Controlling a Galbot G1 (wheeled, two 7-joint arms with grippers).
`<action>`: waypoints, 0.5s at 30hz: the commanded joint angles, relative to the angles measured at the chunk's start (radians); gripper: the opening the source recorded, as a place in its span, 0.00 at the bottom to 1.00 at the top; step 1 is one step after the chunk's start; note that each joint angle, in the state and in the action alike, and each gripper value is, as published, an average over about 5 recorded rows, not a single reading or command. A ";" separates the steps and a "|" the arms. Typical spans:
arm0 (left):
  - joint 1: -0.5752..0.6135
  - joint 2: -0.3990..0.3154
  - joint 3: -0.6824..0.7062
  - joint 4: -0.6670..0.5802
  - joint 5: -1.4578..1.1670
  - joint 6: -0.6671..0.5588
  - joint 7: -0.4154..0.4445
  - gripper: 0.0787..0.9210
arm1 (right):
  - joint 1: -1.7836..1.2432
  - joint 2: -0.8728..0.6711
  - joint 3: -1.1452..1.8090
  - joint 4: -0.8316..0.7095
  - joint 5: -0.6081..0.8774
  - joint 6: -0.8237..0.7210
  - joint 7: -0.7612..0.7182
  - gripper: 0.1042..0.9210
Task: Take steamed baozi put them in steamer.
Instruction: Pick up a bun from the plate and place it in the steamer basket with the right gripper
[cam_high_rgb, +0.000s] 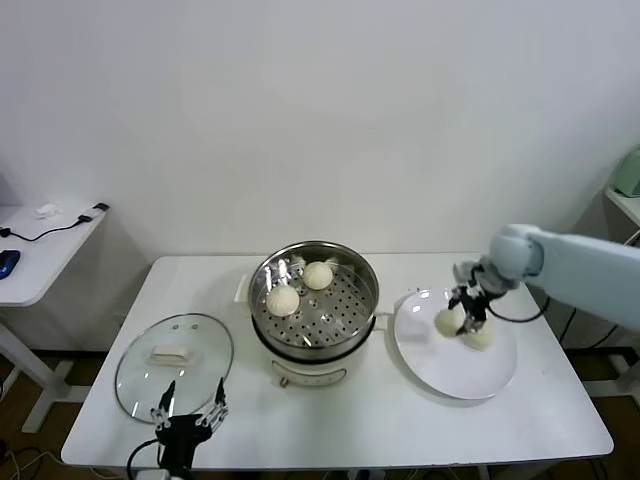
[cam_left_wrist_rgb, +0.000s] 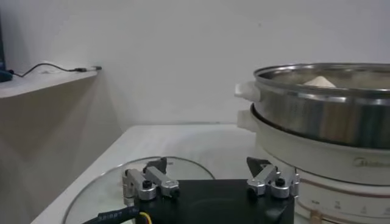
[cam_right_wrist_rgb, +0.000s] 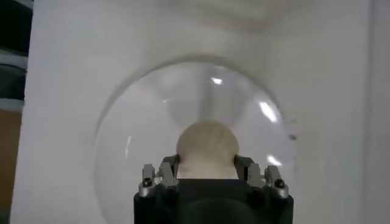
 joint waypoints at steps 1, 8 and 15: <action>0.001 0.001 0.006 -0.004 0.005 0.001 0.002 0.88 | 0.331 0.181 0.081 0.011 0.032 0.288 -0.209 0.63; 0.005 0.004 0.002 -0.007 0.006 0.002 0.001 0.88 | 0.345 0.323 0.134 0.206 0.011 0.413 -0.244 0.63; 0.006 0.005 0.000 -0.005 0.006 -0.001 0.000 0.88 | 0.242 0.429 0.042 0.281 -0.123 0.515 -0.137 0.63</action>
